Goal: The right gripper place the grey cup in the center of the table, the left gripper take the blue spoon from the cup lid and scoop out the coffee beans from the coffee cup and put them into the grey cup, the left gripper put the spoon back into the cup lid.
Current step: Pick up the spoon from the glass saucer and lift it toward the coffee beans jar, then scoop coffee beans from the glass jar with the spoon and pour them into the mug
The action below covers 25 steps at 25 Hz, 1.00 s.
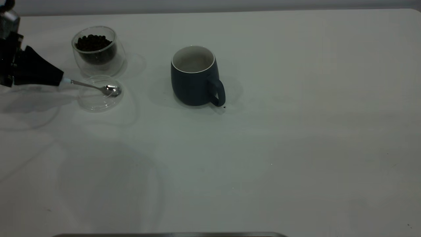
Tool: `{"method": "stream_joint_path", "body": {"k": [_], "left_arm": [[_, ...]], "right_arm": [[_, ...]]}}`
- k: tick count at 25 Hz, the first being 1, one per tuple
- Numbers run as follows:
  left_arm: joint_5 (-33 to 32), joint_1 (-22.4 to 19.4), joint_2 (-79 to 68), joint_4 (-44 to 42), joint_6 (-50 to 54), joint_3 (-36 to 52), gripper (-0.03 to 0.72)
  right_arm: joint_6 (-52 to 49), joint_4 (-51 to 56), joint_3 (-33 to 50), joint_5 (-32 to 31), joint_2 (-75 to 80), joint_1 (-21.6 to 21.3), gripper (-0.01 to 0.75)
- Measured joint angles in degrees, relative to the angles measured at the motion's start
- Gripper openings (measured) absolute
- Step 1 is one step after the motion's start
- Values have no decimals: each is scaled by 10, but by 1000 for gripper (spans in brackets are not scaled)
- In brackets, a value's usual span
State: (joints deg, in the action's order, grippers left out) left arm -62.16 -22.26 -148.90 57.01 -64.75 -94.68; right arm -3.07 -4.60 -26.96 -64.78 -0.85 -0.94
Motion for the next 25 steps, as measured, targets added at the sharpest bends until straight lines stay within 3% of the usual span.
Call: {"method": "stream_joint_path", "body": {"k": [15, 25], "left_arm": [[-42, 0, 74, -21, 59, -14, 126], [-46, 0, 110, -15, 66, -104, 126]], "right_arm": [[0, 0, 0, 0, 0, 0, 364], [0, 0, 0, 0, 0, 0, 364]]}}
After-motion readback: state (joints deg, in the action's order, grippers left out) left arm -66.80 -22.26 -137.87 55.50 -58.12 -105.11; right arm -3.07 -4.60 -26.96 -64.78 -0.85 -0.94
